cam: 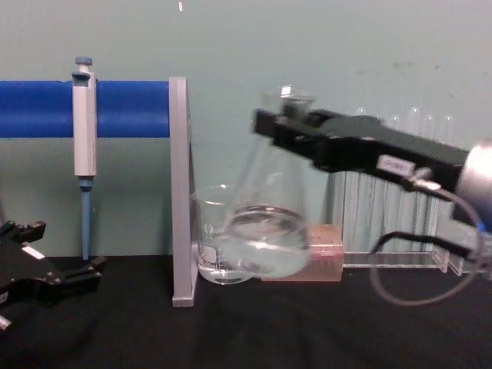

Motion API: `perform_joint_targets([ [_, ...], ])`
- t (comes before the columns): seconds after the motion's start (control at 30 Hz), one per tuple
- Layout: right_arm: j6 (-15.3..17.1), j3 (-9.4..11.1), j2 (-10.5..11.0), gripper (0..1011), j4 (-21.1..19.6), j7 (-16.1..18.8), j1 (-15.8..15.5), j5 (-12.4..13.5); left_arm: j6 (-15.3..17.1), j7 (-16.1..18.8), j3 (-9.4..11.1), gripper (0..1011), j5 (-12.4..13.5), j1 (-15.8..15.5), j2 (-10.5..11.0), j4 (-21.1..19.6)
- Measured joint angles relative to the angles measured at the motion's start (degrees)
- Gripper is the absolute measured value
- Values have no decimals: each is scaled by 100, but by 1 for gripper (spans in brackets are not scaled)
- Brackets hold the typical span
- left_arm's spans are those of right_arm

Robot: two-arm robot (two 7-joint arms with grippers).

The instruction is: Grasp the erlenmeyer flask with one hand, shake it three times, then place it back.

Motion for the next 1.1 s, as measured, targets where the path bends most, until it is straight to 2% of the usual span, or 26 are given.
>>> perform_joint_targets([
  [0.07,-26,186,91,453,-110,-221,-126,-38,0,0,0,1001,0,0,0,0],
  [0.1,-26,186,91,453,-110,-221,-126,-38,0,0,0,1001,0,0,0,0],
  [0.2,-44,571,263,453,-342,-626,-423,-117,0,0,0,1001,0,0,0,0],
  [0.27,-46,693,308,453,-415,-748,-523,-147,0,0,0,1001,0,0,0,0],
  [0.3,-46,835,359,453,-500,-892,-649,-177,0,0,0,1001,0,0,0,0],
  [0.6,15,1410,502,453,-818,-1319,-1165,-256,0,0,0,1001,0,0,0,0],
  [0.87,40,1519,439,453,-813,-1277,-1215,-306,0,0,0,1001,0,0,0,0],
  [0.97,63,1478,375,453,-735,-1151,-1130,-324,0,0,0,1001,0,0,0,0],
  [1.1,118,1290,251,453,-562,-861,-914,-347,0,0,0,1001,0,0,0,0],
])
